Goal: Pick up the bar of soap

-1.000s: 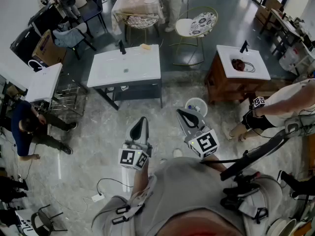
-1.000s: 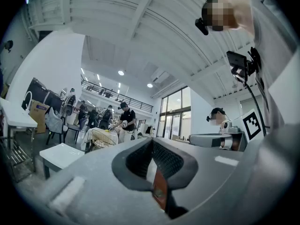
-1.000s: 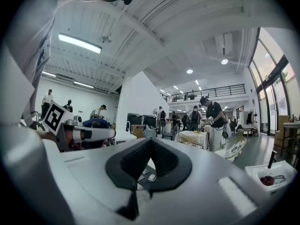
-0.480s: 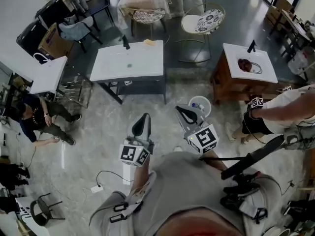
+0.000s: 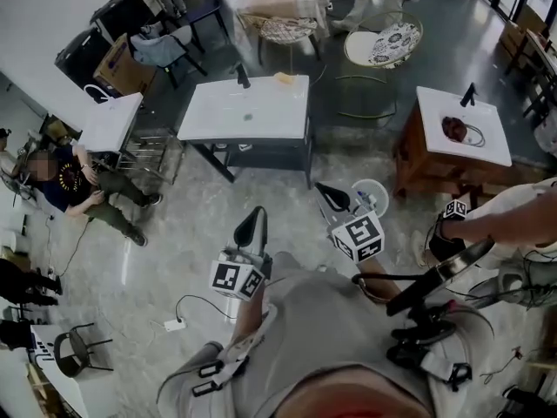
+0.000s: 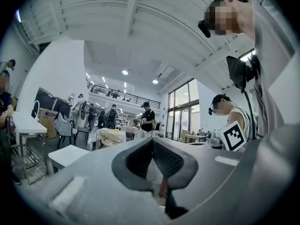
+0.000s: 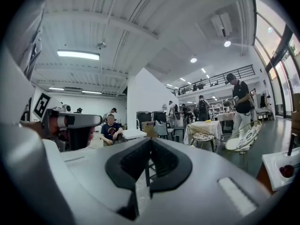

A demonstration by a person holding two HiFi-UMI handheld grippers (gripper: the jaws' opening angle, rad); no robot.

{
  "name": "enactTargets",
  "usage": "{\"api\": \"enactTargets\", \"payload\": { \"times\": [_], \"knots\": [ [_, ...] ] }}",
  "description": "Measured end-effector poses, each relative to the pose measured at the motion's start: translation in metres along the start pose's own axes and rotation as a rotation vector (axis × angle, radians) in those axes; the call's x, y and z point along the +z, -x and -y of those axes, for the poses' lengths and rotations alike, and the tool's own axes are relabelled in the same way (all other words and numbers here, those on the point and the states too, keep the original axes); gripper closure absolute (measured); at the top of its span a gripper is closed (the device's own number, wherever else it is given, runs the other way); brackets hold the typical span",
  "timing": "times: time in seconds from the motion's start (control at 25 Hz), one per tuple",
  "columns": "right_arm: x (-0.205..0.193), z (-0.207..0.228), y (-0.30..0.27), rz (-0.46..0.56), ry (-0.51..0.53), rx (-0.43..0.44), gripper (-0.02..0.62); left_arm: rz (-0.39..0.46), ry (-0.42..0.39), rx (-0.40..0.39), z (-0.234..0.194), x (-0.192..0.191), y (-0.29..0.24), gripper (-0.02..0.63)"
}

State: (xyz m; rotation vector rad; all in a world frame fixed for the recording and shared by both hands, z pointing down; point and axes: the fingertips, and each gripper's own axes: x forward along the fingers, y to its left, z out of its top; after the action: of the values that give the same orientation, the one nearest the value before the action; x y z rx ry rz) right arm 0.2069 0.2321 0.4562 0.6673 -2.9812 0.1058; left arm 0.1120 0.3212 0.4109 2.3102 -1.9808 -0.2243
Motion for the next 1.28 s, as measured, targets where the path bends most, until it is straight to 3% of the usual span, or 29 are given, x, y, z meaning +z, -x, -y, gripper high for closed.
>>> {"api": "enactTargets", "payload": {
  "times": [0.48,1.28],
  "knots": [
    [-0.013,0.021,-0.010,-0.021,-0.017,-0.033,0.593,0.028,0.007,-0.034,-0.004,-0.004,-0.026,0.611],
    [-0.010,0.056,-0.108,-0.065,0.008,-0.127,0.593,0.020,0.093,-0.122,-0.104,-0.009,-0.109,0.611]
  ]
}}
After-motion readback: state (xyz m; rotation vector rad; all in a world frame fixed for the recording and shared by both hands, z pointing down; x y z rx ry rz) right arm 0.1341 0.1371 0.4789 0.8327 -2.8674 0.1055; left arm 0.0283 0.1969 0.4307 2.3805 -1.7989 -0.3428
